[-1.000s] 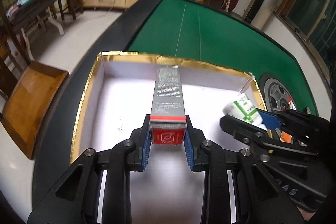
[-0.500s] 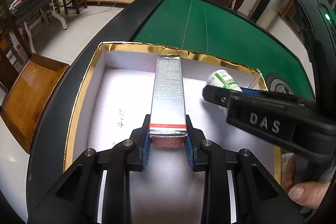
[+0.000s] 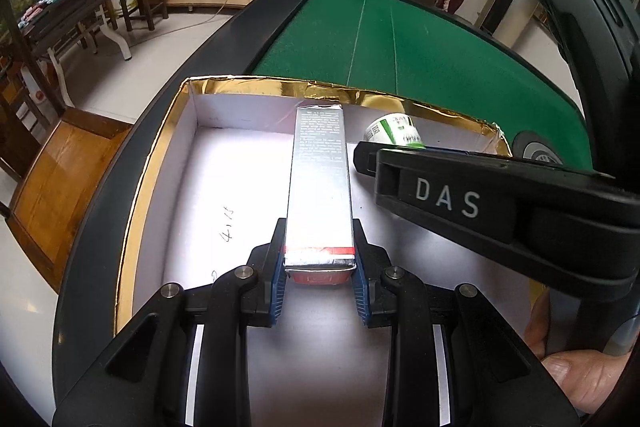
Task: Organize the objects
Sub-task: 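Lower the silver box into the tray and open left gripper while right gripper releases the bottle there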
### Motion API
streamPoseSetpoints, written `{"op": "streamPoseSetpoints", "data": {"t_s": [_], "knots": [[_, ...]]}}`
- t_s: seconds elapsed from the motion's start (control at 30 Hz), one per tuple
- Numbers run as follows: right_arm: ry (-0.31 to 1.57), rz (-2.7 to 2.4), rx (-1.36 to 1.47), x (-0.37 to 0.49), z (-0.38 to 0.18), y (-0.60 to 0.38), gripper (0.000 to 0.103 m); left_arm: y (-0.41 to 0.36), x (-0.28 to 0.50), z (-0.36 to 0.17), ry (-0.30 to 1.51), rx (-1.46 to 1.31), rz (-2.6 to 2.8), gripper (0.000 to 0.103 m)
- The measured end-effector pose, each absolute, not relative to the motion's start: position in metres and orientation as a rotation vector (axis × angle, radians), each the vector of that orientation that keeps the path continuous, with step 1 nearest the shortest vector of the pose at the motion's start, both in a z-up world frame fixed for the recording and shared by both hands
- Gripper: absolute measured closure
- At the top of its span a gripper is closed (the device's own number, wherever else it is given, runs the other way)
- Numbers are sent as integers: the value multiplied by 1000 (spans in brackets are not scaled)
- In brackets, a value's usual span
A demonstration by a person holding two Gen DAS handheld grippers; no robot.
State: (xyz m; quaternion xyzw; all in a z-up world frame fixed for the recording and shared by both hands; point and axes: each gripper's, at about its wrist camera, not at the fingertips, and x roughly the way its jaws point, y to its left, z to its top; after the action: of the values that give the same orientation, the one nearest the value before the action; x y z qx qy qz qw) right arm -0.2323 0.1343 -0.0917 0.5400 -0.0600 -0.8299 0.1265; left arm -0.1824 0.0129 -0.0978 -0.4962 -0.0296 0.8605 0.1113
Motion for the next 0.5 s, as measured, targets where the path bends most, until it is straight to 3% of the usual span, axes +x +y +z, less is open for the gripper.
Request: {"op": "streamPoseSetpoints", "data": {"t_s": [0.5], "knots": [[-166, -2416, 1560, -232, -91, 129, 69, 20, -178, -96, -58, -1443, 2556, 76]]}}
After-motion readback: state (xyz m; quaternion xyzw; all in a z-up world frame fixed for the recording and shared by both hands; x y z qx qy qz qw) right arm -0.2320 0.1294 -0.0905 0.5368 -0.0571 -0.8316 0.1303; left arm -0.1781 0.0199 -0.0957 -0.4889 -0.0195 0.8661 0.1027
